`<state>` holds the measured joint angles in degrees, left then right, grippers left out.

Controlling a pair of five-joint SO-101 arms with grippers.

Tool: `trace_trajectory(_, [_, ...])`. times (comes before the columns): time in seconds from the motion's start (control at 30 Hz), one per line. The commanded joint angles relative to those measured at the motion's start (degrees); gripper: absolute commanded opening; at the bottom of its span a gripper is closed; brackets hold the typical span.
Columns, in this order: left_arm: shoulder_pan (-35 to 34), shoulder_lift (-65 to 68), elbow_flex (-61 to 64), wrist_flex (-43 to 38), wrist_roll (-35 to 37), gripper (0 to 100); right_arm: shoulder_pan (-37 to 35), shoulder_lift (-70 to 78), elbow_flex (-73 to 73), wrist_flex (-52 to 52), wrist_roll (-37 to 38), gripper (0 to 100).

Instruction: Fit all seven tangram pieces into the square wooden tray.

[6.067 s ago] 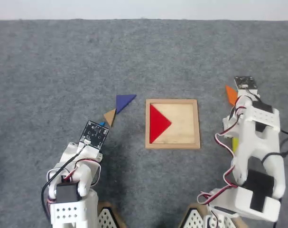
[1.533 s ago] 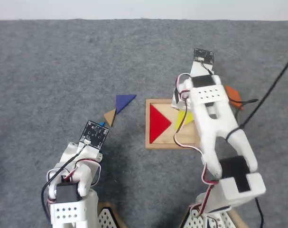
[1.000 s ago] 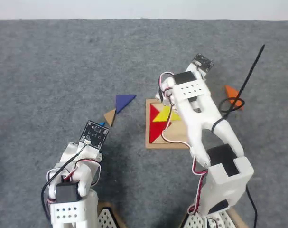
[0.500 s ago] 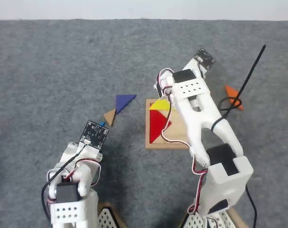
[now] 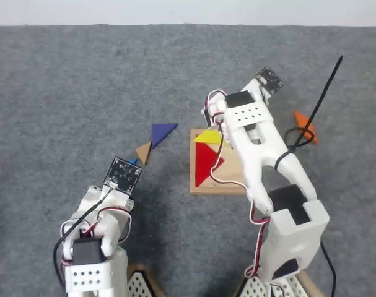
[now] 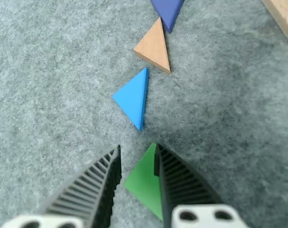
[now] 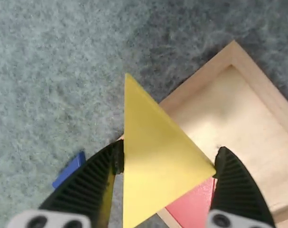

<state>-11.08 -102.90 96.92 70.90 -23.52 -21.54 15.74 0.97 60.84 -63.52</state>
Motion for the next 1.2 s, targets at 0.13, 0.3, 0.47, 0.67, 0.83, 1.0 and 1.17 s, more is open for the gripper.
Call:
trace_trajectory(0.13, [-0.2, -1.1, -0.4, 0.3, -0.4, 11, 1.0, -0.4, -3.1, -1.1, -0.8, 46.3])
trace_trajectory(0.3, [-0.2, -1.1, -0.4, 0.3, -0.4, 11, 0.0, -0.4, -3.1, -1.4, -0.6, 47.5])
trace_trajectory(0.47, [-0.2, -1.1, -0.4, 0.3, -0.4, 11, 3.9, -2.8, -5.0, 1.7, -0.4, 47.5])
trace_trajectory(0.67, [-0.2, -1.1, -0.4, 0.3, -0.4, 11, 8.6, -6.7, -12.3, 16.2, 26.6, 47.4])
trace_trajectory(0.83, [-0.2, -1.1, -0.4, 0.3, -0.4, 11, 5.7, -4.0, -10.6, 23.4, 50.0, 37.9])
trace_trajectory(1.0, [-0.2, -1.1, -0.4, 0.3, -0.4, 11, 4.0, 3.6, -9.6, 19.0, 64.6, 25.6])
trace_trajectory(1.17, [-0.2, -1.1, -0.4, 0.3, -0.4, 11, 2.1, 4.7, -9.6, 6.1, 65.1, 21.0])
